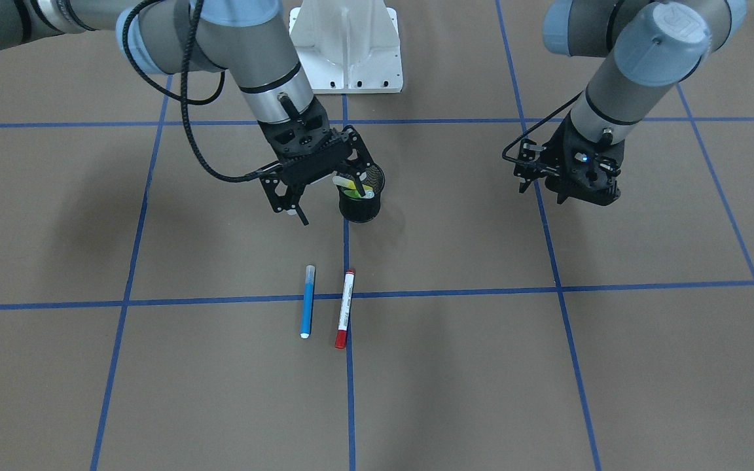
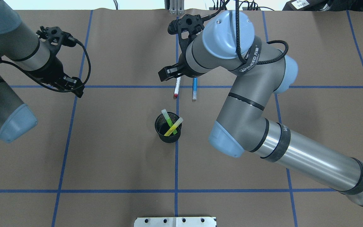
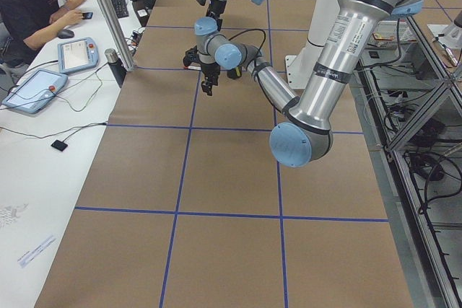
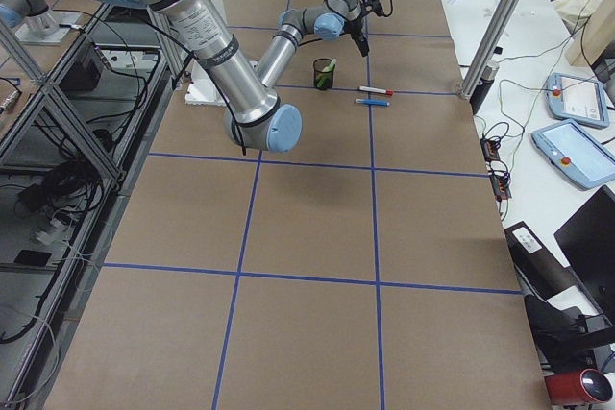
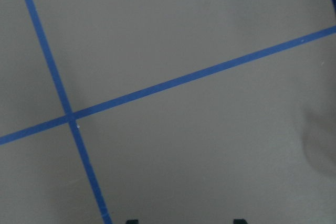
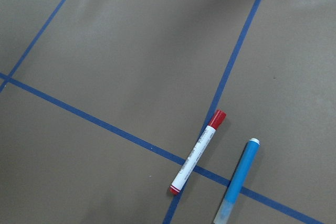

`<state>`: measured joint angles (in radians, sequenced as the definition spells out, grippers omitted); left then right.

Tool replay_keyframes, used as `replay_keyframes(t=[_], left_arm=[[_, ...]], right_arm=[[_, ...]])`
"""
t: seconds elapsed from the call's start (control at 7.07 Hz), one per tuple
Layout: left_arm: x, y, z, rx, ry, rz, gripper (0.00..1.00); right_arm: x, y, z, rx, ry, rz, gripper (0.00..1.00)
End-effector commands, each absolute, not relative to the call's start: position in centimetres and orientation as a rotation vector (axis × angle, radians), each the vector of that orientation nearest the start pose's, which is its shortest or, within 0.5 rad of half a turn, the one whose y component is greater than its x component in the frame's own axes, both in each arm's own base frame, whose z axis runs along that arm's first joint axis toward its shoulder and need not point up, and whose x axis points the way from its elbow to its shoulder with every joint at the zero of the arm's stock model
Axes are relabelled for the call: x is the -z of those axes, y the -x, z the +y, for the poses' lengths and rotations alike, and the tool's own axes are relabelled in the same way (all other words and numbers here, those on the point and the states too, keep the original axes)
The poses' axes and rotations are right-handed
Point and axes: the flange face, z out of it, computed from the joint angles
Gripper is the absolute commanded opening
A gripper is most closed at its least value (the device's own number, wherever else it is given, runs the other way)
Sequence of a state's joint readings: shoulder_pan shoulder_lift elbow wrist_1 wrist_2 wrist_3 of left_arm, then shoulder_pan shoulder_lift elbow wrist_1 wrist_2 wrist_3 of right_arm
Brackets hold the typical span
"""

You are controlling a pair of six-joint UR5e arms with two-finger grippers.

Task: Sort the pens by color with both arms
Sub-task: 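Move the right gripper over the pen cup while the left arm withdraws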

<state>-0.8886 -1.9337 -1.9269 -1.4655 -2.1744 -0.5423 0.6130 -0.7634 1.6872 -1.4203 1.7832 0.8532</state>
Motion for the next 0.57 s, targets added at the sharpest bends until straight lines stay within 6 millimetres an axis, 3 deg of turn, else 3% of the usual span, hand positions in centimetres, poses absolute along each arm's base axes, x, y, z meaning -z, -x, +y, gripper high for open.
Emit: replay_keyframes(t=[0.0, 0.42], left_arm=[[-33.2, -28.2, -47.8, -0.338, -0.152, 0.808, 0.68], [-33.5, -27.6, -47.2, -0.336, -0.148, 0.809, 0.69]], right_arm=[[-8.6, 53.1, -45.7, 0.180, -0.524, -0.914, 0.99], [-10.8, 56.9, -44.2, 0.176, -0.499, -0.862, 0.97]])
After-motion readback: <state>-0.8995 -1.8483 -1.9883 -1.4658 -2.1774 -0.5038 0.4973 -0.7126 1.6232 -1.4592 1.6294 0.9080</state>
